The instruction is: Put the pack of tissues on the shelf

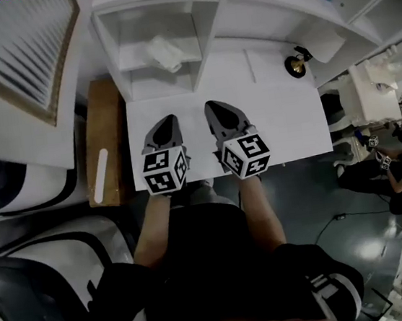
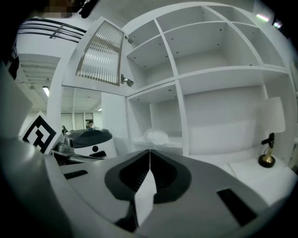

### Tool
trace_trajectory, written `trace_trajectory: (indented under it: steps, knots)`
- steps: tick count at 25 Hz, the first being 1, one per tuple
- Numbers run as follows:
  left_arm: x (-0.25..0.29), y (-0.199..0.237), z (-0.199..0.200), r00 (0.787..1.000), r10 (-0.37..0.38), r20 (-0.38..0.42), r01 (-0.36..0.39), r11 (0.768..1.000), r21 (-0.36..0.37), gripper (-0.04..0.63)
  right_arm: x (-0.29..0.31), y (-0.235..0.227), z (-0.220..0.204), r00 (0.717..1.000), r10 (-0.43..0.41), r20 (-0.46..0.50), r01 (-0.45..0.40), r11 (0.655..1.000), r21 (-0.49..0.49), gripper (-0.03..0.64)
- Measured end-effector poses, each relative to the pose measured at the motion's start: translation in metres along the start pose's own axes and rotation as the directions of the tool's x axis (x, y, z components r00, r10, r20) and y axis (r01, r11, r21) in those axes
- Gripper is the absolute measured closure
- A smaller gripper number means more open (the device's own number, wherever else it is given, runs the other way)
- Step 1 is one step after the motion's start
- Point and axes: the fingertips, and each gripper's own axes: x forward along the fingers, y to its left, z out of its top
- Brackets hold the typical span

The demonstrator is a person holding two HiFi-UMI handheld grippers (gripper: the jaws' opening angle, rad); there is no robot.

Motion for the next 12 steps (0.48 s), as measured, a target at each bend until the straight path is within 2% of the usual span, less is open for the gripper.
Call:
trace_trajectory:
  steps: [3,12]
  knots:
    - [0.0,-0.01,-0.012,0.999,-0.011,-0.032,0.012,1.0,0.015,0.584,-0.007,-0.006,-0.015,1.0,-0.008,-0.022,0.009,0.999,0.032,0.594]
    - [0.014,-0.019,0.008,0.997,0.071,0.03,-0.072,0.996,0.051,0.584,0.015,-0.017,0.002,0.996,0.089,0.018,-0.089,0.996,0.004,0.594]
